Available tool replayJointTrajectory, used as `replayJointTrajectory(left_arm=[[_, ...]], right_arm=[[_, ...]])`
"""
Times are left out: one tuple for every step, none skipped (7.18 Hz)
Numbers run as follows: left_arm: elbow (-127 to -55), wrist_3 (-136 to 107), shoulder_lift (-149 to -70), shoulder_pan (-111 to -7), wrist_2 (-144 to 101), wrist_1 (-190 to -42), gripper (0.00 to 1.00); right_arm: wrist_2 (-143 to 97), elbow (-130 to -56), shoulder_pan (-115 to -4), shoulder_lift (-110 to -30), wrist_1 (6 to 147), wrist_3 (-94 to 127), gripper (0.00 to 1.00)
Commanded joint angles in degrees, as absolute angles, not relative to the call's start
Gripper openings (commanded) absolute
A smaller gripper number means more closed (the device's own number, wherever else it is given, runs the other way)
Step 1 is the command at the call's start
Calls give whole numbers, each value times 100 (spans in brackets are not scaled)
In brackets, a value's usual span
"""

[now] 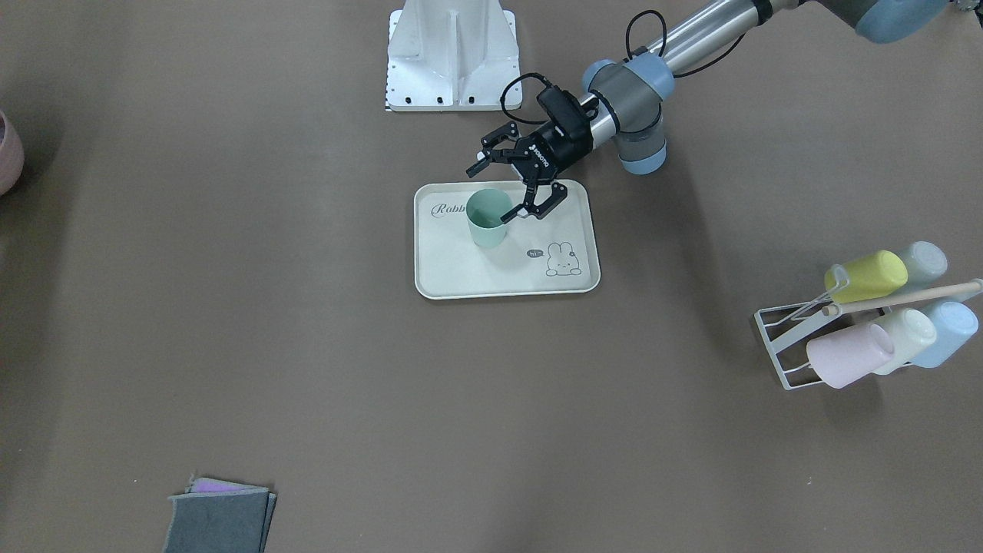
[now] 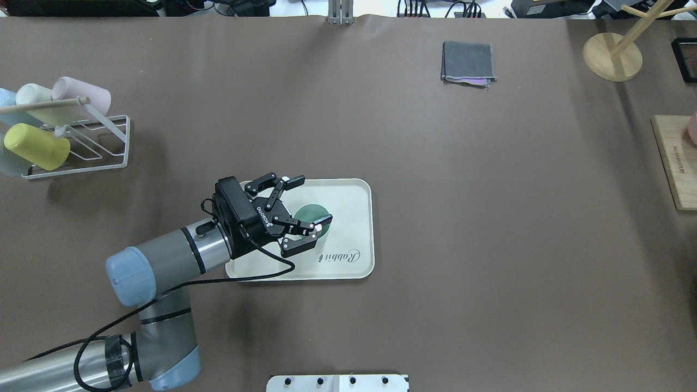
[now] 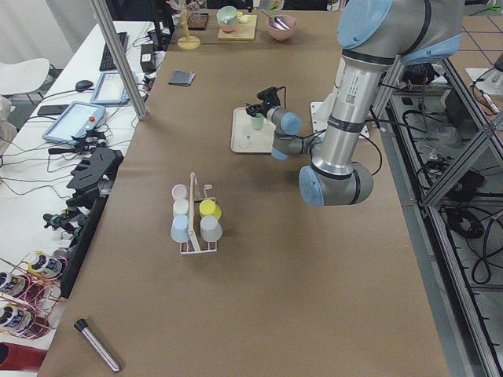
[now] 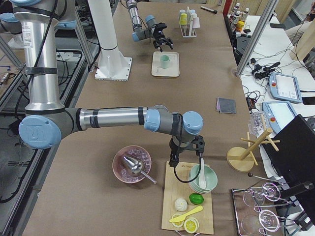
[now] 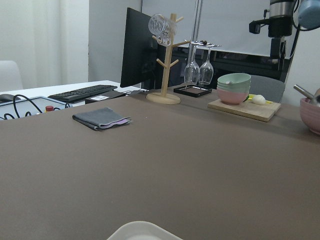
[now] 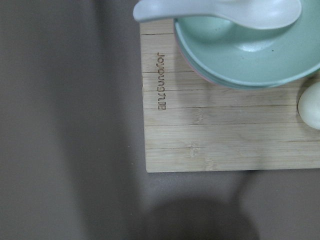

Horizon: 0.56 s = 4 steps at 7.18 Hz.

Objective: Pick up and place green cup on tray

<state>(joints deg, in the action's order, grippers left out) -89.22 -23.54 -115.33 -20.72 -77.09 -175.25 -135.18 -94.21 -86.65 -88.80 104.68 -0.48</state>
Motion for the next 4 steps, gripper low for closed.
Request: replayJointTrajectory(left_arm=[[-9606, -2330, -12132, -2703, -7699, -14754, 98], [-9667, -2329, -12294, -3220, -7699, -13582, 98], [-9685, -2329, -12278, -3835, -7734, -12761, 98], [-9599, -2329, -12209, -4432, -7726, -12013, 98]], right_arm=[[-13526, -9474, -8675, -8886, 10468, -53, 100], [-13474, -9509, -8692, -8886, 10442, -105, 100], [-13456, -9510, -8692, -8877, 10441, -114, 100], [-13378, -9484, -8692, -8860, 10441, -114, 100]])
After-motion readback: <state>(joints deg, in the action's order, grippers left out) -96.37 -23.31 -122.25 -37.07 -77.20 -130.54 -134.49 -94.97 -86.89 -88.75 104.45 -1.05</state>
